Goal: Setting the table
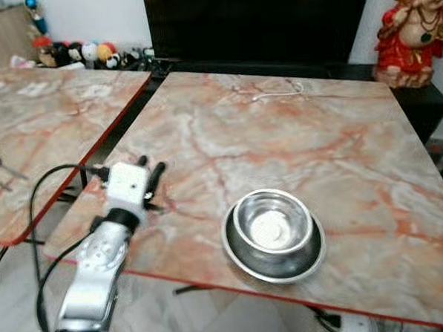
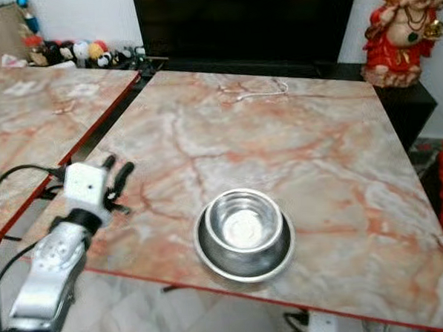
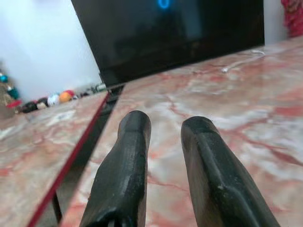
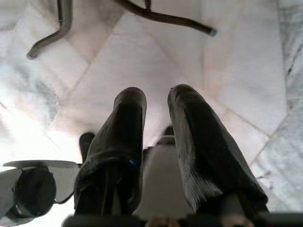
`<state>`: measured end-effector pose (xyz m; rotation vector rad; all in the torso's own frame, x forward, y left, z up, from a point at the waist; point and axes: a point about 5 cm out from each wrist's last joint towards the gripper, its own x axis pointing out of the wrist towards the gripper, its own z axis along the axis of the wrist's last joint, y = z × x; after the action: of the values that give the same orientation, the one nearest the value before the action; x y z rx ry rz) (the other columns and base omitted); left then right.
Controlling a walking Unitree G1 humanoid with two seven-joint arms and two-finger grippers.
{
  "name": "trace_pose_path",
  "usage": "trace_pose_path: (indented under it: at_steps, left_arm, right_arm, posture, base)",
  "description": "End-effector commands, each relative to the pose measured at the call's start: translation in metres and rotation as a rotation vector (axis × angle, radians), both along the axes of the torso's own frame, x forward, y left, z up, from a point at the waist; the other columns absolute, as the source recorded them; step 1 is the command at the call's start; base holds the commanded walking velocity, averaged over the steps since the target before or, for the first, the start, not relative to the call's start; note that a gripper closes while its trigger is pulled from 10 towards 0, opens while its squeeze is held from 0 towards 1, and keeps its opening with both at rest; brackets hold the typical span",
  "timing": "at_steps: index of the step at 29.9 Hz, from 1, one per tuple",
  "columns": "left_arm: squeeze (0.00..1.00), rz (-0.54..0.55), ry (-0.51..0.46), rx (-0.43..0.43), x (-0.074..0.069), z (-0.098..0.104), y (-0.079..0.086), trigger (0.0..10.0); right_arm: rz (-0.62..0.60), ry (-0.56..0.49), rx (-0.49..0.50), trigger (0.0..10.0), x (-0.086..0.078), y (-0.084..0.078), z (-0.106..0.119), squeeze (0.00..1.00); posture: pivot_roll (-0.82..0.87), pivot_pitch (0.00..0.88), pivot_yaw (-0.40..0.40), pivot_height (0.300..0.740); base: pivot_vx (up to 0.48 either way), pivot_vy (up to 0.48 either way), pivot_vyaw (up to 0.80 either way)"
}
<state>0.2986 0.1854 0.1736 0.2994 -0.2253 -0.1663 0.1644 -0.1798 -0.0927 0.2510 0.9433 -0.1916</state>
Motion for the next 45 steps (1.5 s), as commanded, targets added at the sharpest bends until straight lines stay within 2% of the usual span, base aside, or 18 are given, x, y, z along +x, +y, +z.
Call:
trace_pose_path:
  at_steps: [1,45]
  left_arm:
    - [0.00,-0.023,-0.027,0.007,0.001,0.005,-0.007,10.0]
    - [0.00,0.032,-0.043,0.026,-0.001,0.008,0.005,10.0]
  right_arm:
    - [-0.026,0.016,-0.019,10.0,-0.005,-0.011,-0.001,0.00]
    - [-0.013,0.014,-0.021,10.0,-0.004,-0.011,-0.001,0.00]
  posture:
    - [0.12,0.000,-0.014,0.740]
    - [0.13,0.013,-0.036,0.740]
  base:
    - [0.000,0.480,0.00]
    - [0.000,0.480,0.00]
